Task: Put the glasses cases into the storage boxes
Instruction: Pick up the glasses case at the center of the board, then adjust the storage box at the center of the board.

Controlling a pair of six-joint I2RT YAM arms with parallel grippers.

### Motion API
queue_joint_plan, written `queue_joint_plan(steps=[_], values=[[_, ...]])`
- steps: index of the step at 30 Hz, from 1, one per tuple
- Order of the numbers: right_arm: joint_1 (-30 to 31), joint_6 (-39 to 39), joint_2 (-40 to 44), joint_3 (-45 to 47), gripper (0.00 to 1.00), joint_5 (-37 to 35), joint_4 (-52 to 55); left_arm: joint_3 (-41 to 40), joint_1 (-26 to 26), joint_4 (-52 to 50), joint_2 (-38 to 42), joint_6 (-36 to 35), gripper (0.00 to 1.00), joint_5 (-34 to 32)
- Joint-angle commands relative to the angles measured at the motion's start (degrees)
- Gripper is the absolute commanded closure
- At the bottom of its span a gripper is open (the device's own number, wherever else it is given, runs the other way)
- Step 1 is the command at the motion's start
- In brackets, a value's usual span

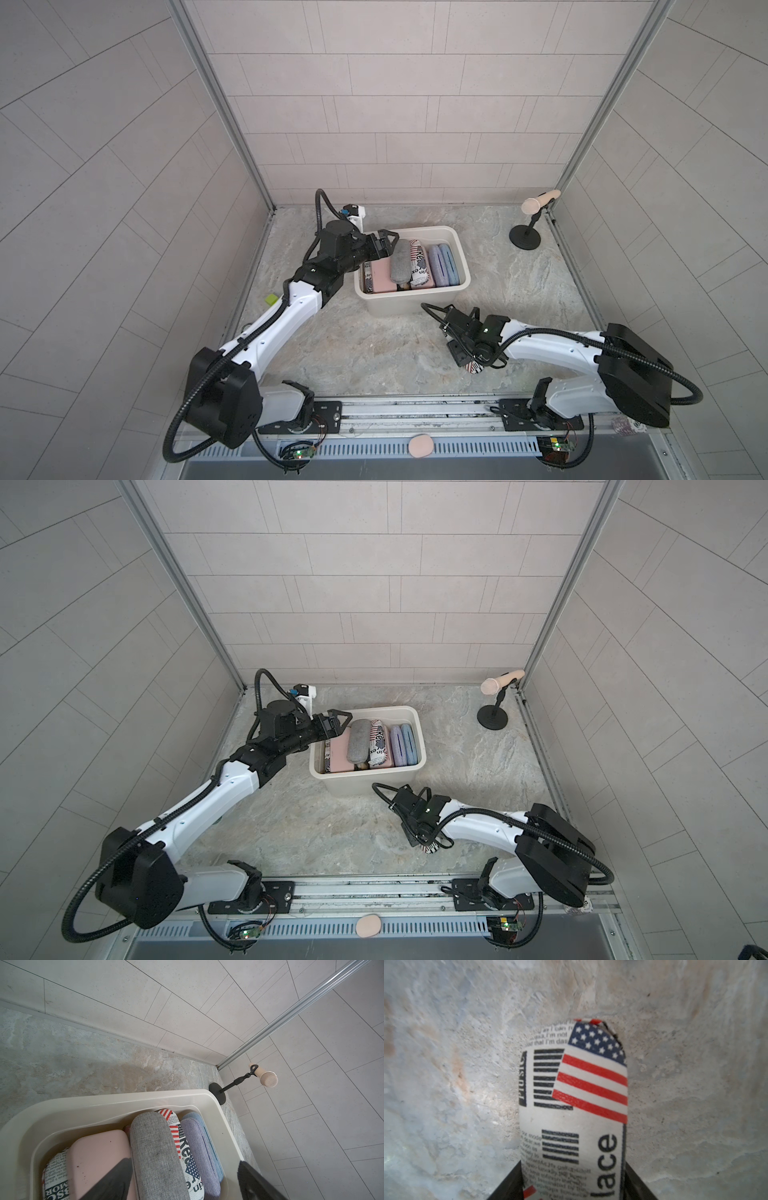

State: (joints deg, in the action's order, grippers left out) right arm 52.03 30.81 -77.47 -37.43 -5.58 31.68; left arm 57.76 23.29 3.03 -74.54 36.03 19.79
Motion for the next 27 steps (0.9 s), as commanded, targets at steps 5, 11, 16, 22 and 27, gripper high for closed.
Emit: queue_joint_plan(steps=[5, 11, 16, 22, 27], values=[[1.03, -0.89, 7.44, -3.62, 0.47, -2.12, 6.37, 0.97, 0.07, -0.81, 3.10, -1.57, 0.13, -3.37], [2.46, -1.56, 10.88, -9.55, 0.47, -1.48, 13.21, -0.64, -0.28, -2.28, 6.93, -2.58, 0.12, -12.42], [2.54, -2.66, 11.35, -16.04, 0.47, -0.39, 15.66, -2.24, -1.49, -4.95, 10.79, -2.30, 0.09, -23.93], [1.88, -4.47, 9.52, -24.86, 0.47, -5.78, 15.45, -4.09, -4.01, -5.61, 13.74, -0.65, 0.06, -31.58], [-5.32, -6.97, 5.61, -31.86, 0.47, -4.73, 12.17, -4.10, -6.20, -5.76, 13.41, 0.85, 0.06, -30.97]])
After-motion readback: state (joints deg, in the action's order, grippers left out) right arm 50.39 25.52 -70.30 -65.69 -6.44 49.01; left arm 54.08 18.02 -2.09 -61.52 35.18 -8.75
